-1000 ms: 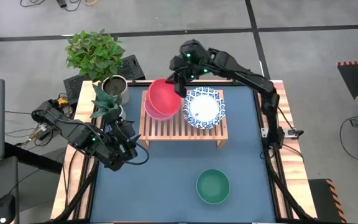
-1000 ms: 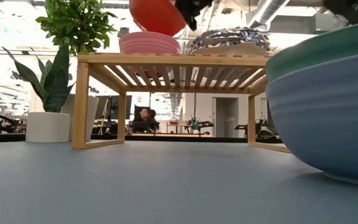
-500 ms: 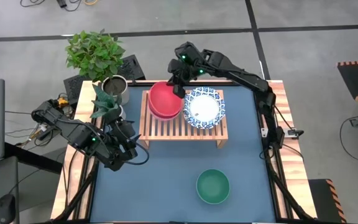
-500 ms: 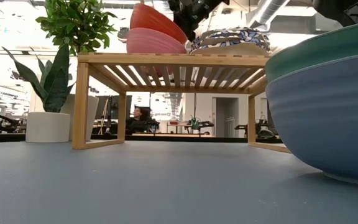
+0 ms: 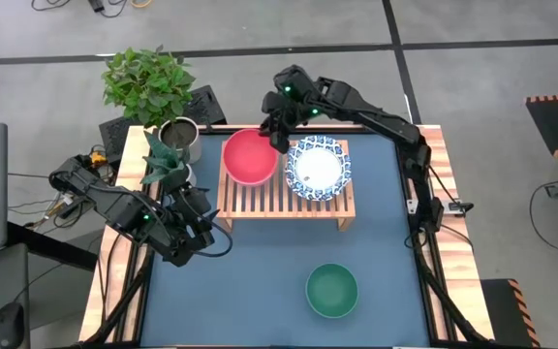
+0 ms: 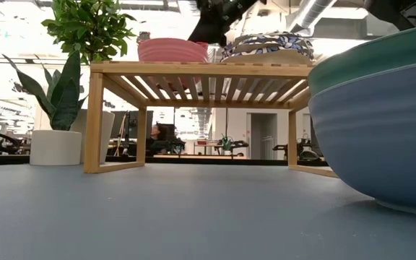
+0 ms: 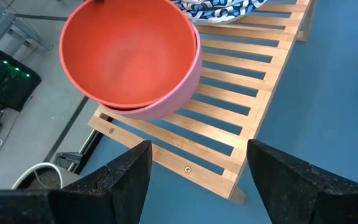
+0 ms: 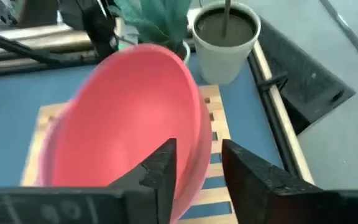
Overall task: Place and stack bowls onto a shelf
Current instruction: Stack the red bowl on top of the pink bowl on the shelf, then stack the green bowl on top of the red bowl on the shelf
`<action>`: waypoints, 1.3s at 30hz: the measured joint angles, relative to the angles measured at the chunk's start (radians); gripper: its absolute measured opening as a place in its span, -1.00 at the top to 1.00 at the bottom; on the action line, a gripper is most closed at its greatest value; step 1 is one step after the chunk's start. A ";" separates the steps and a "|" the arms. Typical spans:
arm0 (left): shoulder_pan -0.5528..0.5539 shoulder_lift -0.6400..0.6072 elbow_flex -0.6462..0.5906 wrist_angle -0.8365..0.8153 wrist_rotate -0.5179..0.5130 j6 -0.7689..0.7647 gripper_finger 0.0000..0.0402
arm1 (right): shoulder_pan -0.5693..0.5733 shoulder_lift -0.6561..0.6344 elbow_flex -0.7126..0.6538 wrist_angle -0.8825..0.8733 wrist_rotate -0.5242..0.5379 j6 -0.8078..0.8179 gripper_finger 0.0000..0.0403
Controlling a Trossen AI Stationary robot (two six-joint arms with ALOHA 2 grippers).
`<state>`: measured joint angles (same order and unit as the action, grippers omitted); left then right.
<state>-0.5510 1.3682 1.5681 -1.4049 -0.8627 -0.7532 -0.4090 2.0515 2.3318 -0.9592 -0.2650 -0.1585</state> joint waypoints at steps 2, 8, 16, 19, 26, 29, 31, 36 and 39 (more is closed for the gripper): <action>0.000 0.000 0.000 -0.001 0.001 0.000 -0.25 | 0.001 -0.026 0.001 0.019 0.000 0.000 0.19; 0.000 0.000 0.000 -0.001 0.002 -0.012 -0.25 | 0.002 -0.093 0.003 0.080 -0.036 -0.038 0.16; 0.000 0.000 0.000 0.000 0.002 -0.017 -0.25 | -0.026 -0.047 0.003 0.125 -0.352 -0.052 0.30; 0.000 0.000 0.000 -0.001 0.002 -0.018 -0.25 | -0.040 0.003 0.001 0.126 -0.351 -0.052 0.34; 0.000 0.000 0.000 -0.001 0.002 -0.016 -0.25 | -0.095 0.099 0.001 0.127 -0.365 0.009 0.37; 0.000 0.000 0.000 -0.001 0.001 -0.016 -0.25 | -0.118 0.116 0.000 0.124 -0.394 0.040 0.37; 0.000 0.000 0.000 -0.001 0.001 -0.016 -0.25 | -0.117 0.111 0.000 0.126 -0.421 0.046 0.37; 0.000 0.000 0.000 -0.001 -0.008 -0.011 -0.25 | -0.093 0.069 0.000 0.138 -0.434 0.029 0.37; 0.000 0.000 0.000 0.000 -0.014 -0.012 -0.25 | -0.073 0.050 0.001 0.193 -0.419 0.047 0.37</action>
<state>-0.5510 1.3682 1.5681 -1.4052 -0.8765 -0.7650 -0.4822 2.1012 2.3329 -0.7663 -0.6838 -0.1120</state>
